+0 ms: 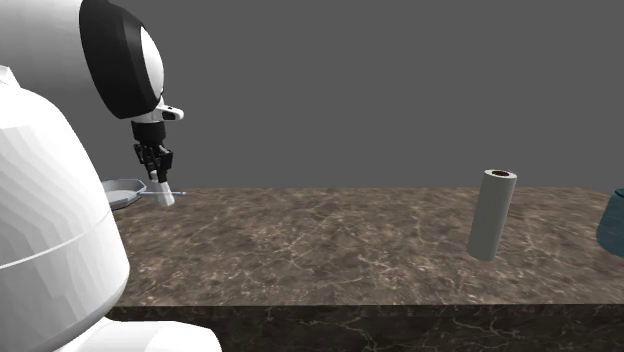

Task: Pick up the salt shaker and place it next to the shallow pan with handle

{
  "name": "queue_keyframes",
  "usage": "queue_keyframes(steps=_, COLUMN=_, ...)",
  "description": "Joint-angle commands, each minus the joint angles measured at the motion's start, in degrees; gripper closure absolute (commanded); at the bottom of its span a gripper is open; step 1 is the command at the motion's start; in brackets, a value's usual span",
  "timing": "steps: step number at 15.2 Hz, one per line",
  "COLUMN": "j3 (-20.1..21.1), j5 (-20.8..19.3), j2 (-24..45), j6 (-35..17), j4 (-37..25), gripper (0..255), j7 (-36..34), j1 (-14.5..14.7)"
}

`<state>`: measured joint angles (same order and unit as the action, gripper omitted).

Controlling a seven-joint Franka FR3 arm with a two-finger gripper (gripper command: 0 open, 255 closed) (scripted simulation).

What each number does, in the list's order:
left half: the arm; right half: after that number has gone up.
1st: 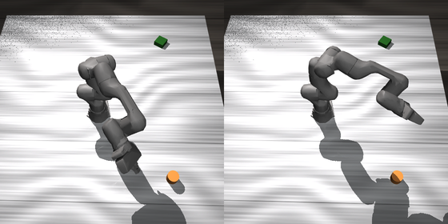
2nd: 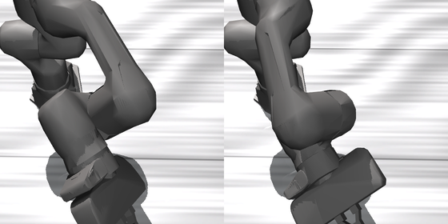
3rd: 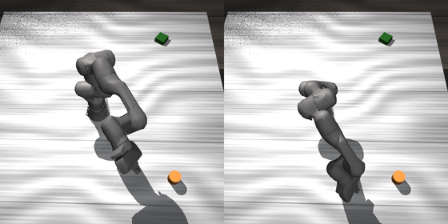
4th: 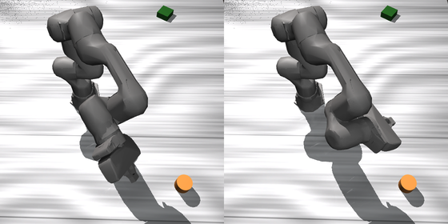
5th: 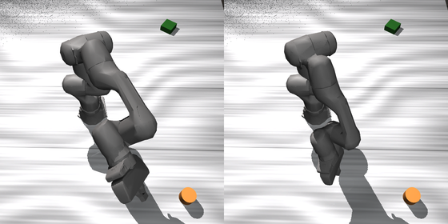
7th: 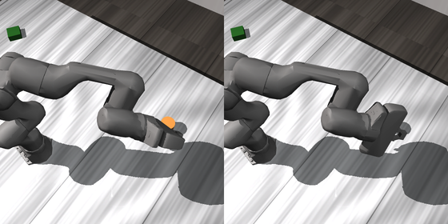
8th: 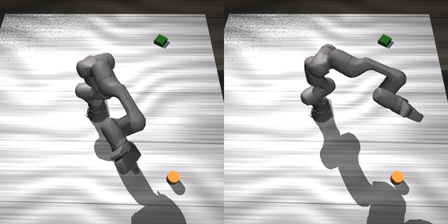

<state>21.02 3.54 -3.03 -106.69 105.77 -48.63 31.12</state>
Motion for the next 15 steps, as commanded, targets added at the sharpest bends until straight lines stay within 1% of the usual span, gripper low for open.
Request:
queue_keyframes(steps=1, j3=0.1, j5=0.0, j2=0.1, j6=-1.6, j4=1.4, gripper=255, j7=0.0, j1=0.1)
queue_keyframes(steps=7, j3=0.2, j5=-0.1, j2=0.7, j6=-6.3, j4=5.7, gripper=255, j7=0.0, j1=0.1)
queue_keyframes(steps=15, j3=0.2, j5=-0.1, j2=0.7, j6=-6.3, j4=5.7, gripper=255, j7=0.0, j1=0.1)
